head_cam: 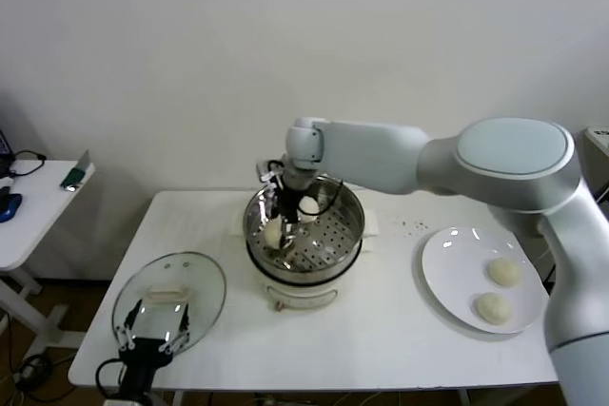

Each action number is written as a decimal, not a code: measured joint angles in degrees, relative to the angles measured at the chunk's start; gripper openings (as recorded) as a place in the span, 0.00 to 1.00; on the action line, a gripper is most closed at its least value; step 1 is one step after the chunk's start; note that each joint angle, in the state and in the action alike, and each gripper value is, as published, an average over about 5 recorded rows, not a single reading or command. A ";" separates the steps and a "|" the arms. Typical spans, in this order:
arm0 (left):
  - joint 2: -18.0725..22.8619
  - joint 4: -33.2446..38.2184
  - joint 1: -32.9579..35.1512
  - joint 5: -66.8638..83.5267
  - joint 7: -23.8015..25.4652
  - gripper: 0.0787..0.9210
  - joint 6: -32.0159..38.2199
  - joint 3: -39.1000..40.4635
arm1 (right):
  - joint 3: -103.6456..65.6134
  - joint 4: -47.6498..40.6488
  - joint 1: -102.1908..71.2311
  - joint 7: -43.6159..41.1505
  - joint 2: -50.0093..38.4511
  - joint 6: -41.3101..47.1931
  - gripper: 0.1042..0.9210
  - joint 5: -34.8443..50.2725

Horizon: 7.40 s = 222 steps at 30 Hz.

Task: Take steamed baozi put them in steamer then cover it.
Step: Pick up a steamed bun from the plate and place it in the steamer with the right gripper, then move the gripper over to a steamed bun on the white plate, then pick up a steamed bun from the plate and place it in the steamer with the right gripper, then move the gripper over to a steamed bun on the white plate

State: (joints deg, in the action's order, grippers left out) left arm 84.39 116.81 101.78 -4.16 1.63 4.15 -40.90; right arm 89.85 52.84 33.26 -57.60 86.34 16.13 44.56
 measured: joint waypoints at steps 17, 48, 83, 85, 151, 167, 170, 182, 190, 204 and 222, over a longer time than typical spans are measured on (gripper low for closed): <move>-0.19 -0.94 -0.20 0.31 -0.13 0.88 0.08 -0.14 | -0.57 0.85 1.69 -0.43 -2.00 -0.72 0.88 -1.82; 0.49 0.16 0.77 -1.08 -0.51 0.88 -1.08 -0.26 | -10.94 26.17 -2.39 -6.13 -51.57 -6.19 0.88 -26.13; 2.01 -0.39 2.03 -3.51 -0.68 0.88 -1.44 -0.34 | -34.23 17.03 -33.04 -7.58 -58.50 -10.15 0.88 -46.29; 2.02 -0.39 2.03 -3.54 -0.68 0.88 -1.44 -0.36 | -34.16 16.67 -33.00 -7.69 -58.14 -10.24 0.87 -46.39; 2.15 0.67 5.22 -1.93 -1.49 0.88 -0.81 -1.44 | -15.23 23.60 2.33 -13.08 -14.81 -46.90 0.75 -53.93; 1.73 -0.91 4.85 -1.35 -1.50 0.88 -0.67 -1.68 | -13.76 23.07 -3.13 -13.28 -10.33 -47.71 0.76 -54.99; 1.71 -1.02 4.78 -1.31 -1.50 0.88 -0.66 -1.72 | -13.72 23.02 -3.46 -13.28 -10.17 -47.83 0.79 -55.34; 1.71 -0.55 5.01 -1.59 -1.55 0.88 -0.92 -1.75 | -15.56 22.49 -3.70 -13.15 -10.72 -48.28 0.88 -57.47; 1.80 0.00 4.92 -2.52 -1.58 0.88 -1.18 -1.59 | -16.96 20.14 -1.04 -10.71 -14.02 -46.23 0.88 -54.96; 2.17 1.22 4.11 -3.43 -1.61 0.88 -1.76 -1.01 | -14.86 16.10 1.90 -5.24 -31.64 -27.83 0.88 -40.19; 2.16 1.57 3.54 -3.82 -1.58 0.88 -2.57 -0.84 | -33.96 6.31 -19.74 -9.11 -49.12 -20.29 0.88 -48.75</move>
State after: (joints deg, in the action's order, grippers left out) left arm 86.56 118.37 105.32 -7.98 0.05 1.59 -41.74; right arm 55.88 59.16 13.52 -66.70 37.22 -4.15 -4.18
